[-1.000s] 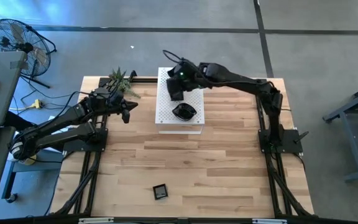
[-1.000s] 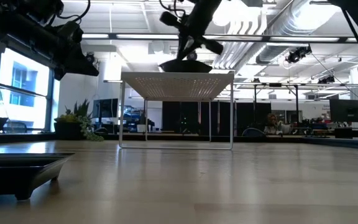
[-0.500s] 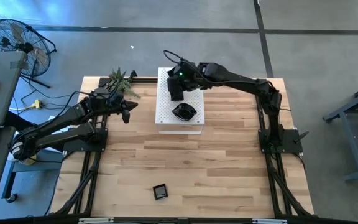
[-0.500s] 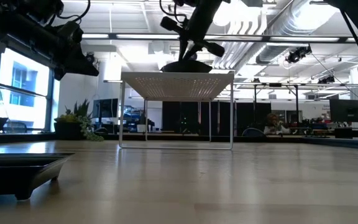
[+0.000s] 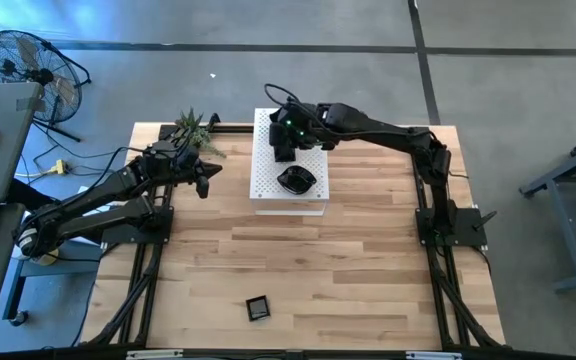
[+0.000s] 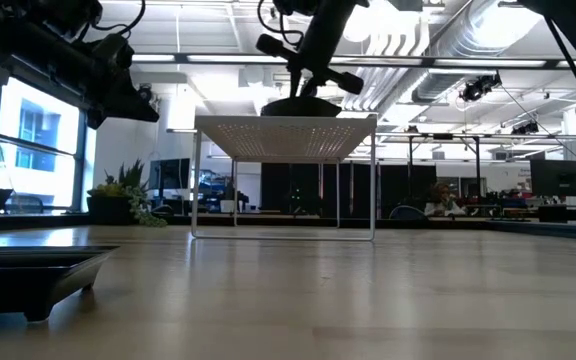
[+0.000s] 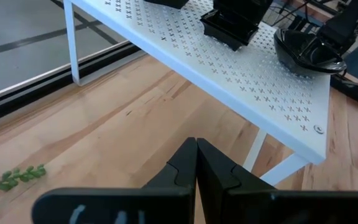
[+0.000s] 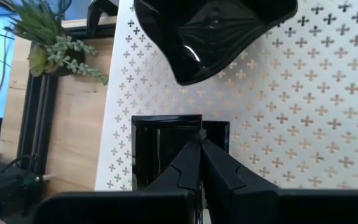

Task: Pick & Place Mini shaped plates
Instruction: Stack the black square plate on top of the black square plate on the shelf

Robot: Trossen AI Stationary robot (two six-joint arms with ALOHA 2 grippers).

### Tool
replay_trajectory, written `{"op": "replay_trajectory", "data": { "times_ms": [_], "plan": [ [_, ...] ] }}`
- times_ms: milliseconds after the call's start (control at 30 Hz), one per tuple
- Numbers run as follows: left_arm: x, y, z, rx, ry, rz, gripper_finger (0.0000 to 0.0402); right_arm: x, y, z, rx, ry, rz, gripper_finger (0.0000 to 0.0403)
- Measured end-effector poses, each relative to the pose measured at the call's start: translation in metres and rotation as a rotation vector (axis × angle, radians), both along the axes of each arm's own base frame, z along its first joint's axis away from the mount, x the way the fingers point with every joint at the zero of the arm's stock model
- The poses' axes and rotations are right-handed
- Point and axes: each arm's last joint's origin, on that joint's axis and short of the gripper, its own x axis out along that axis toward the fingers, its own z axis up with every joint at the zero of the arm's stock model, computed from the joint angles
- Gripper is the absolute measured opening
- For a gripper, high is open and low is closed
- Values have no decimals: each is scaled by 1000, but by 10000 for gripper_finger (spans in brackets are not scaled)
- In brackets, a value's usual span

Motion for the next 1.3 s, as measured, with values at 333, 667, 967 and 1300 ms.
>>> {"op": "replay_trajectory", "data": {
  "times_ms": [333,667,967,1300],
  "plan": [
    [0,0,0,2,1,-2,1,0,1,0,24,-8,-22,63],
    [-1,-1,-3,-28,28,-25,1,-19,15,35,-136,27,338,74],
    [2,-4,-6,-4,48,-166,1,-6,48,17,-452,-69,726,13],
    [11,-14,-9,-26,69,-267,1,-67,73,12,-684,-333,838,2]
  ]
}}
